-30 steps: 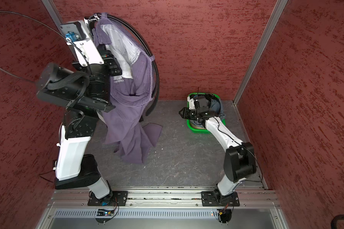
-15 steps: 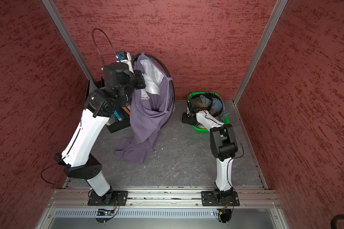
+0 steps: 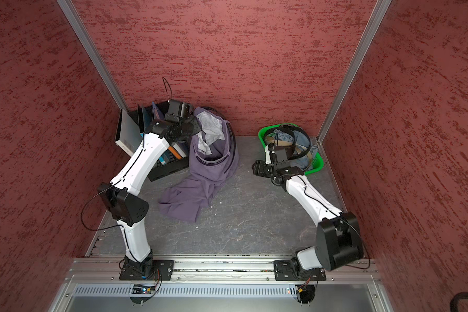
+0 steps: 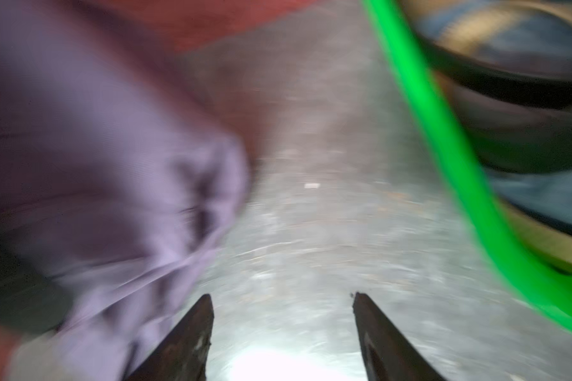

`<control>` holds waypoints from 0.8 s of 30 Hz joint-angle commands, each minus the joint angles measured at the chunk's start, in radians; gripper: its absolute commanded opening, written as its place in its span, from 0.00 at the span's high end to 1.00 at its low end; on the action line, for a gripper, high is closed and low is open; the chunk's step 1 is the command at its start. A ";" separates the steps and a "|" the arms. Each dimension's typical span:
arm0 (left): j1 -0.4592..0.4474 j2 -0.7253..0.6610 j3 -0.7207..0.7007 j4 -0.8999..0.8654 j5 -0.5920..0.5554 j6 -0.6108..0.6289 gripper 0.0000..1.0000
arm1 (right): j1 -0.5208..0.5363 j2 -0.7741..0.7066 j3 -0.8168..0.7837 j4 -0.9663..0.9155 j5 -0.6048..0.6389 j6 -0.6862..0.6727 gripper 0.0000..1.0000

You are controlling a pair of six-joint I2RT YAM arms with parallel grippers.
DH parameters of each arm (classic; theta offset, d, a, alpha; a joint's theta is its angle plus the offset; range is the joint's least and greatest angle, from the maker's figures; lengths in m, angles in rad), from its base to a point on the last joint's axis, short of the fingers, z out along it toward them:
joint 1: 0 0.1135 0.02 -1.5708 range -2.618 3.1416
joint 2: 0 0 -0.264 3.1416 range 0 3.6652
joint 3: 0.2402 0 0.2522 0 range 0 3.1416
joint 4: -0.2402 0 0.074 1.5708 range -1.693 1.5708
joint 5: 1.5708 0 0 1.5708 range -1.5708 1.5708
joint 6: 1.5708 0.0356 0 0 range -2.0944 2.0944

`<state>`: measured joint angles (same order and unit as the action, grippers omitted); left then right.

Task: Remove the belt from the trousers
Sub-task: Move the distractor to the center of the board, then adjust the trousers at the center of the board.

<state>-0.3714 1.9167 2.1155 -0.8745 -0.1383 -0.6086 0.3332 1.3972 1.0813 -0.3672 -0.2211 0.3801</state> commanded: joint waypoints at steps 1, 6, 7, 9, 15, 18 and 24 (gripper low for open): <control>-0.025 -0.083 -0.156 0.084 0.091 -0.119 1.00 | 0.112 -0.037 -0.015 0.098 -0.194 -0.041 0.32; -0.037 -0.211 -0.436 0.148 0.104 -0.201 1.00 | 0.266 0.053 -0.007 0.166 -0.387 0.015 0.34; -0.025 -0.225 -0.467 0.154 0.102 -0.208 1.00 | 0.294 0.100 -0.016 0.213 -0.428 0.034 0.36; 0.020 -0.229 -0.495 0.156 0.117 -0.212 1.00 | 0.365 0.175 -0.013 0.293 -0.463 0.049 0.39; 0.139 -0.105 -0.412 0.117 0.141 -0.163 1.00 | 0.471 0.455 0.159 0.364 -0.473 0.035 0.47; 0.155 -0.029 -0.354 0.092 0.137 -0.132 1.00 | 0.515 0.560 0.285 0.303 -0.469 0.008 0.48; 0.146 0.019 -0.377 0.113 0.139 -0.109 1.00 | 0.595 0.630 0.381 0.265 -0.489 -0.010 0.45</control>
<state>-0.2146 1.9507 1.7424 -0.8196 -0.0189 -0.7296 0.8879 2.0125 1.4261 -0.0986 -0.6746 0.3931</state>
